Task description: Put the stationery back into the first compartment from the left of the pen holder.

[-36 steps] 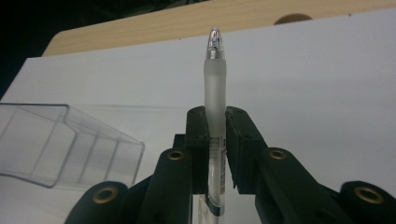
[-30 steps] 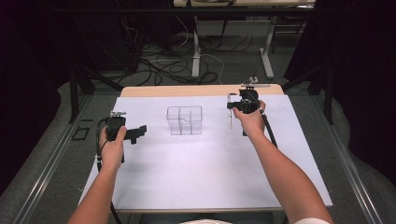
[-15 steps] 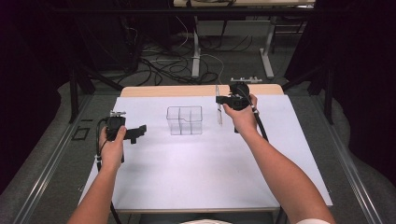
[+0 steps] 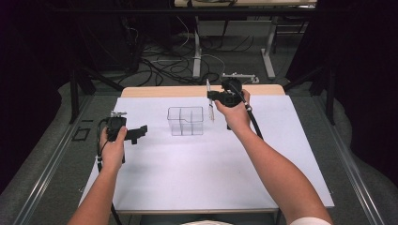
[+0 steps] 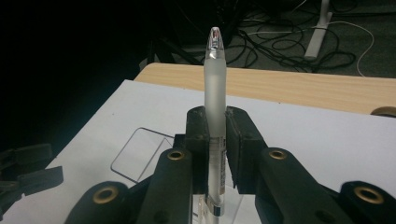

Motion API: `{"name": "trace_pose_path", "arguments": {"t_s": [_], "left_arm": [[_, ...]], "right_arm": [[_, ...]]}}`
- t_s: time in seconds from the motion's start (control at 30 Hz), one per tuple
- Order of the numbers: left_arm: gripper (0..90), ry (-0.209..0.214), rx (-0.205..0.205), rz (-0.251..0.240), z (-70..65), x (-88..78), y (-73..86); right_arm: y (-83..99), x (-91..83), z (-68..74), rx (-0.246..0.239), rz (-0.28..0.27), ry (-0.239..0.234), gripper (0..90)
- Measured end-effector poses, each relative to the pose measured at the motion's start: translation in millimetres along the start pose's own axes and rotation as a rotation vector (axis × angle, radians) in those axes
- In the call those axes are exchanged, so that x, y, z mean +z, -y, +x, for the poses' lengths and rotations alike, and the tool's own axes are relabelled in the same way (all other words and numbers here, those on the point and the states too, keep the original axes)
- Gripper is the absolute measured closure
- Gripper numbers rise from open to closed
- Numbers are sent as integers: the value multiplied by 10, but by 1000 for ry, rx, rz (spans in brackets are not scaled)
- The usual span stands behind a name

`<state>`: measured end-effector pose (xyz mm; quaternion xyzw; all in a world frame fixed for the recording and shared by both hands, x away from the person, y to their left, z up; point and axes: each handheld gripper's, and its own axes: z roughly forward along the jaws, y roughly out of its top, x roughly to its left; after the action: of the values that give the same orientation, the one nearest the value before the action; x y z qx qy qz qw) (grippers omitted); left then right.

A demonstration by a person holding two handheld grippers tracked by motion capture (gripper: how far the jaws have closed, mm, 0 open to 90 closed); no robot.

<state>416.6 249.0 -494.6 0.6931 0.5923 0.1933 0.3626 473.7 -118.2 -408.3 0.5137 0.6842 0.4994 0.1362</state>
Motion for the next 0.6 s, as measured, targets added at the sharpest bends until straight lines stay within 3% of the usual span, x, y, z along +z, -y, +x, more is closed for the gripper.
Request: {"name": "trace_pose_path", "arguments": {"t_s": [0.6], "left_arm": [[78, 6, -7, -5, 16, -25, -11]], "right_arm": [[-3, 188, 314, -61, -25, -45, 803]]}}
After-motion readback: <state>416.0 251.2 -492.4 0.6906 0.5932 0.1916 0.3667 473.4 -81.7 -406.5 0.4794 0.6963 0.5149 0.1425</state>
